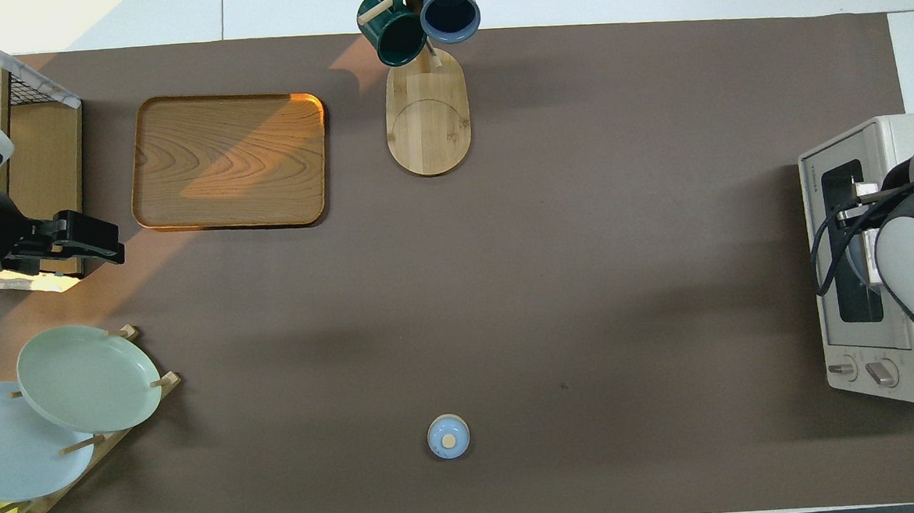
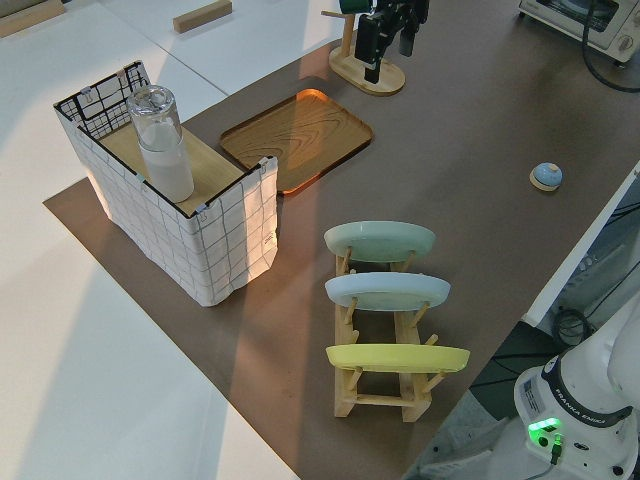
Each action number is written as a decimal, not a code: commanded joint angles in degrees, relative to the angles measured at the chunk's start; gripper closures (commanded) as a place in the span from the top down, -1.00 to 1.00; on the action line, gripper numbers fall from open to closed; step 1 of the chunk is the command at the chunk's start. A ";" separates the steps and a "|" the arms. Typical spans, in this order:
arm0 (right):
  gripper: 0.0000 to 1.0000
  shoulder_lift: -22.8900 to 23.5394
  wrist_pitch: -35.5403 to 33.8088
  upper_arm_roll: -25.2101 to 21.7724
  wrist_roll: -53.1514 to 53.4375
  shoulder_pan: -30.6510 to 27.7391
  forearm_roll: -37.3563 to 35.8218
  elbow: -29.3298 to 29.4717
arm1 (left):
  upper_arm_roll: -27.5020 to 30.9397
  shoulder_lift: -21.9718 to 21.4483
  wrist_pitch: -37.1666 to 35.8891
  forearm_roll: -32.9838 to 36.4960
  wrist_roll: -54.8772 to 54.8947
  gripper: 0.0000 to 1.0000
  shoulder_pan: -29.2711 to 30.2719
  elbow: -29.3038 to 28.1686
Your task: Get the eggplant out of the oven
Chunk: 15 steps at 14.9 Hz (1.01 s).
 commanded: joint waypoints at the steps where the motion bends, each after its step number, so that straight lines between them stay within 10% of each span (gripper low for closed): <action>1: -1.00 0.36 -1.65 0.06 -1.04 -0.42 -2.80 1.27 | -0.38 -0.11 -0.56 1.15 0.36 1.00 0.60 -0.01; 15: -1.00 -3.33 5.72 -0.38 -6.23 -3.94 -3.16 -9.98 | -0.38 -0.11 -0.47 1.15 0.36 1.00 0.60 -0.01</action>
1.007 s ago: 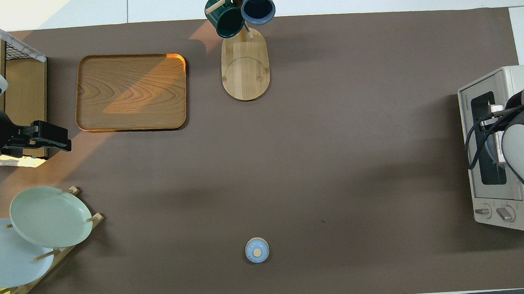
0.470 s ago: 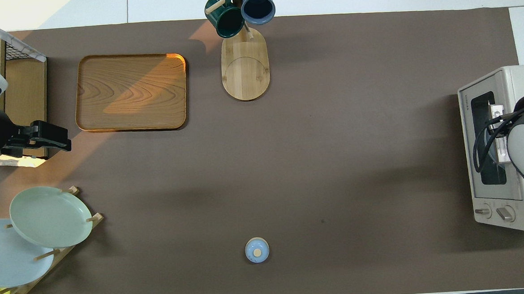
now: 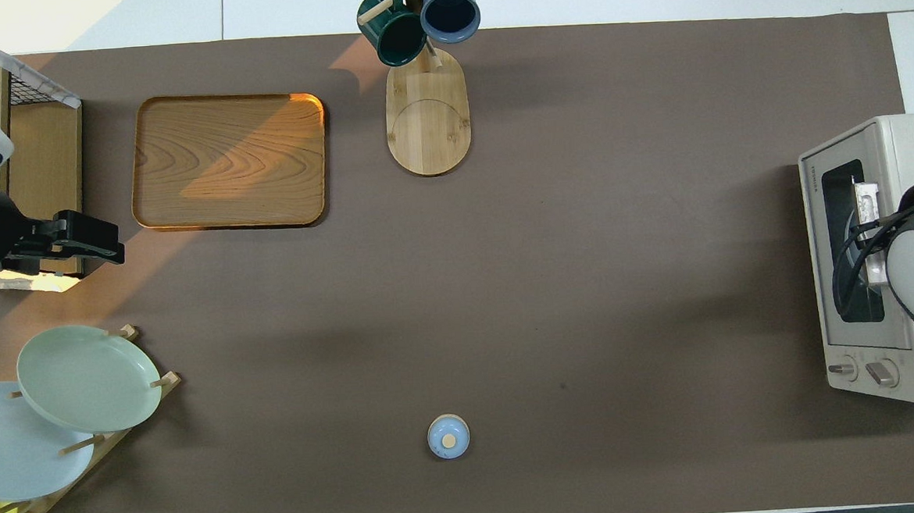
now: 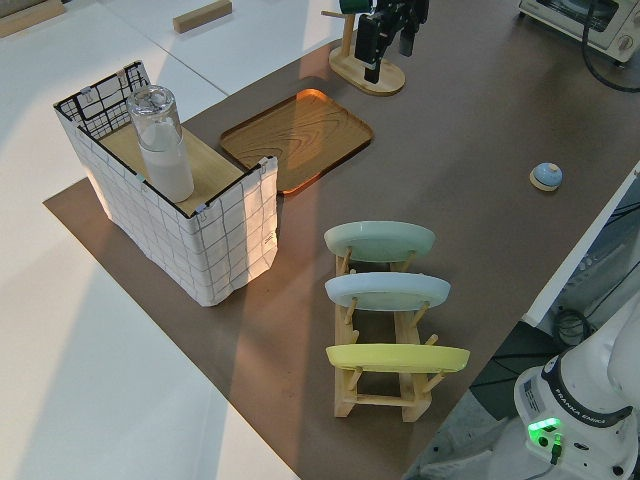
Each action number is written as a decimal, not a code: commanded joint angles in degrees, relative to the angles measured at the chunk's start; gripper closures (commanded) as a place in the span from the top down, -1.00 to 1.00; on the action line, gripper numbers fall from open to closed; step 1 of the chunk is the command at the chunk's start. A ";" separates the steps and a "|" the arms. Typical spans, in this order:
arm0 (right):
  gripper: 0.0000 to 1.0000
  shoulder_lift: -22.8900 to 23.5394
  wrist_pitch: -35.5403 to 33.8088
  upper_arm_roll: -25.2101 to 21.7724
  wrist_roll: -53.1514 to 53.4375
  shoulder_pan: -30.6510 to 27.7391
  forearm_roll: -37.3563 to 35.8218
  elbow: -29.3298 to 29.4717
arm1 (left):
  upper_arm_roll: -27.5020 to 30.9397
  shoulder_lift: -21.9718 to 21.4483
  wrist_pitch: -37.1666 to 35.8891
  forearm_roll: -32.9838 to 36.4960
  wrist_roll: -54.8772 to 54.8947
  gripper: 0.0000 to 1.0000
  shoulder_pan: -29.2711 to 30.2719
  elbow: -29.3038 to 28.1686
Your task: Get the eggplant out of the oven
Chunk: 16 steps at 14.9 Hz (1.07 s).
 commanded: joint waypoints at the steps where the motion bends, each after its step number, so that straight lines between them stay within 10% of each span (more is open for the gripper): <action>1: -1.00 -2.03 2.76 0.45 -0.84 -0.79 -0.84 -4.49 | -0.38 -0.11 -0.56 1.15 0.36 1.00 0.60 -0.09; 16: -1.00 3.95 24.37 0.80 9.19 5.98 4.26 -12.92 | -0.38 -0.11 -0.56 1.15 0.36 1.00 0.60 -0.01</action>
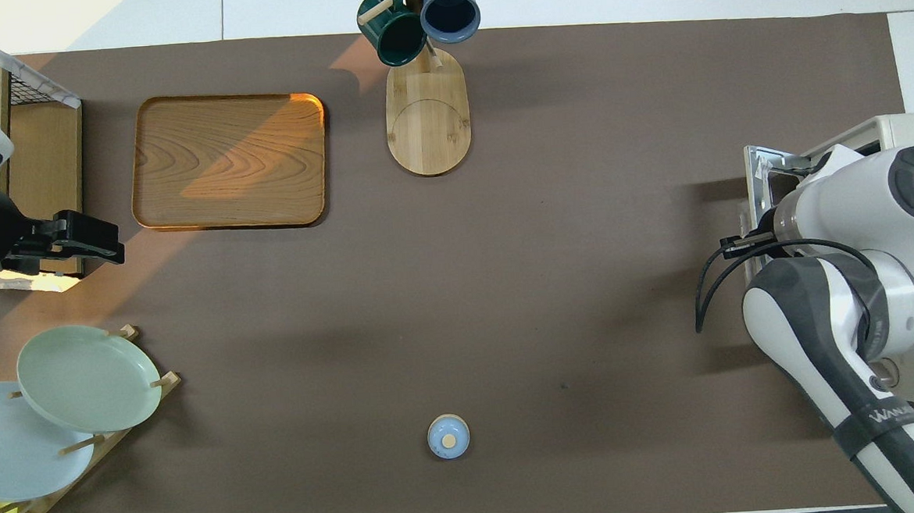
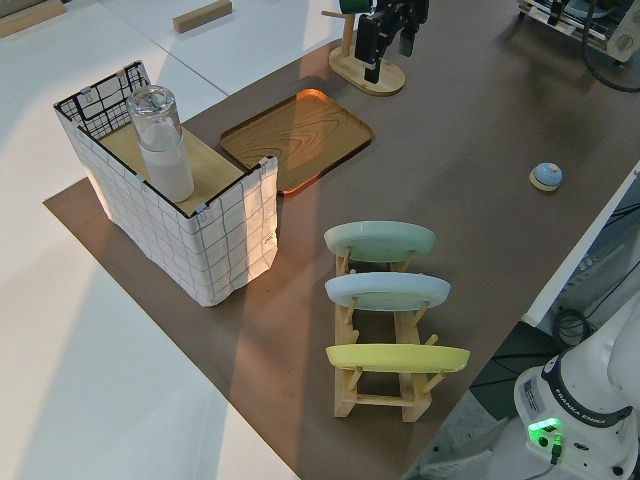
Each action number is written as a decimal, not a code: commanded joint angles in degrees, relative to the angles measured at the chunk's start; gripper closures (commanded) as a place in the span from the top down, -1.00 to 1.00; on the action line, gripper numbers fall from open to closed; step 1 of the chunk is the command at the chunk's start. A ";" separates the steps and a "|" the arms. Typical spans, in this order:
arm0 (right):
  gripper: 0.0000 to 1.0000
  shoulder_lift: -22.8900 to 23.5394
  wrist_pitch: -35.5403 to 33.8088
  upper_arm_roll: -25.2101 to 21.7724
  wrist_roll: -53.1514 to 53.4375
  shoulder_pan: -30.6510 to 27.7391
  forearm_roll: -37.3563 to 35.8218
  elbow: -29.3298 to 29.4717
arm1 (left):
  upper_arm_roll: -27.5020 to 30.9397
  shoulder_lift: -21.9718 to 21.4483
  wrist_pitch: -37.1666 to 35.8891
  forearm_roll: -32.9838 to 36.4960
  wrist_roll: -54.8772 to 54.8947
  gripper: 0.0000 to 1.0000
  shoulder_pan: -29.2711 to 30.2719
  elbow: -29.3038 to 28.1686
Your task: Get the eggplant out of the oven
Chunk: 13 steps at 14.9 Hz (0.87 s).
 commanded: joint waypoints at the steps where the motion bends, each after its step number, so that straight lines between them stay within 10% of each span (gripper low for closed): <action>1: -1.00 1.30 6.34 -1.00 0.03 -1.59 -1.49 -1.85 | -0.38 -0.11 -0.56 1.15 0.36 1.00 0.60 -0.01; 13: -1.00 4.38 10.75 -1.00 6.09 0.61 -1.41 -4.94 | -0.38 -0.11 -0.56 1.15 0.36 1.00 0.60 -0.01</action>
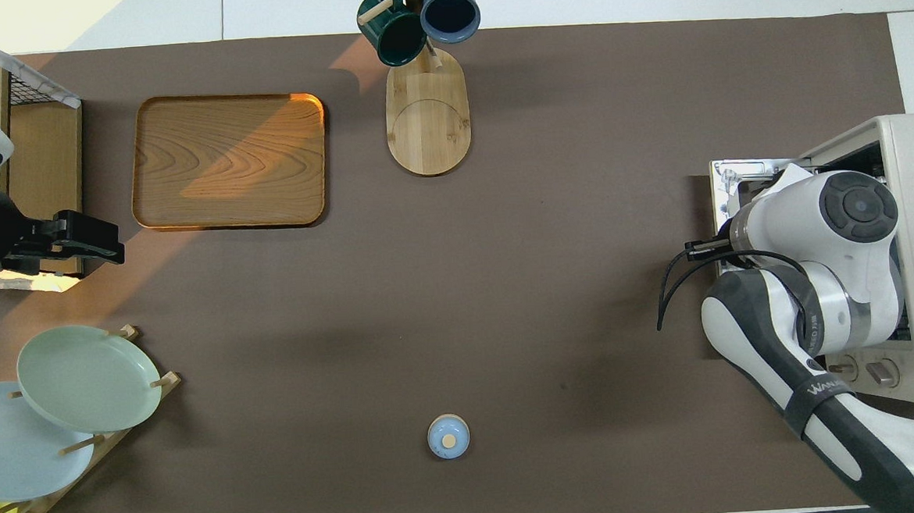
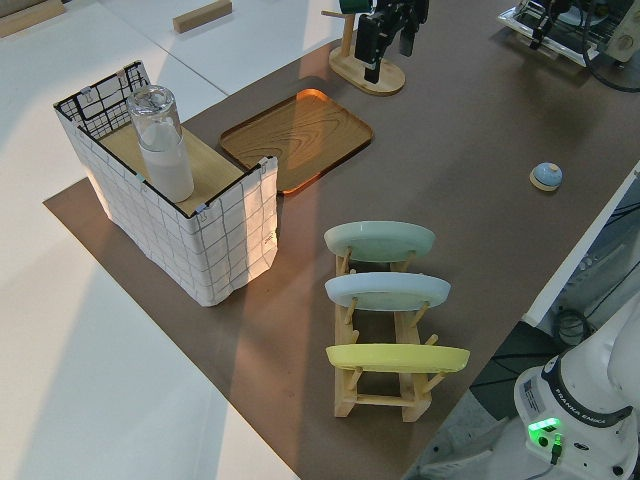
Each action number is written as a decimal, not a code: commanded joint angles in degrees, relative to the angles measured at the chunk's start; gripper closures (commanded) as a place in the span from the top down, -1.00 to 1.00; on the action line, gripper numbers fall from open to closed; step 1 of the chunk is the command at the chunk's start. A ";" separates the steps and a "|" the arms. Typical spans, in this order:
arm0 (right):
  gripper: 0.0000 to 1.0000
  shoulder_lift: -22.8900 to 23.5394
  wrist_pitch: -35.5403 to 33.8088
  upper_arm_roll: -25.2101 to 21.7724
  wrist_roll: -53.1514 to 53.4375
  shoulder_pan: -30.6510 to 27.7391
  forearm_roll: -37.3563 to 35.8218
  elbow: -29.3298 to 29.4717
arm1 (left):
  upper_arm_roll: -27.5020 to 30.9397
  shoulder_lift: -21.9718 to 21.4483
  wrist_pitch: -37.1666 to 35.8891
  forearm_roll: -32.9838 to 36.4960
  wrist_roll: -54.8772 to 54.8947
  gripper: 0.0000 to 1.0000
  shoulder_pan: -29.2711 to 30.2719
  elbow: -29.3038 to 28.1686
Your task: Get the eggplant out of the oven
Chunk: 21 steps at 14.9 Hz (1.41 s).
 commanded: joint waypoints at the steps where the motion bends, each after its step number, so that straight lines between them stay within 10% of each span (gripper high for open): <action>1: -1.00 -0.91 0.92 -1.10 1.61 -0.41 -1.49 -1.35 | -0.38 -0.11 -0.56 1.15 0.36 1.00 0.60 -0.01; 12: -1.00 -1.35 -12.67 -1.18 6.00 5.04 -1.49 8.55 | -0.38 -0.11 -0.47 1.15 0.36 1.00 0.60 -0.09; 14: 0.61 -3.10 -17.43 -1.36 5.92 4.86 -2.45 11.73 | -0.38 -0.11 -0.56 1.15 0.36 1.00 0.60 -0.01; 15: 1.00 -4.15 -19.11 -1.53 4.96 4.86 -3.07 12.61 | -0.38 -0.11 -0.56 1.15 0.36 1.00 0.60 -0.01; 21: 0.72 -6.62 -15.09 -1.71 -6.30 -1.03 -4.57 6.66 | -0.38 -0.11 -0.47 1.15 0.36 1.00 0.60 -0.09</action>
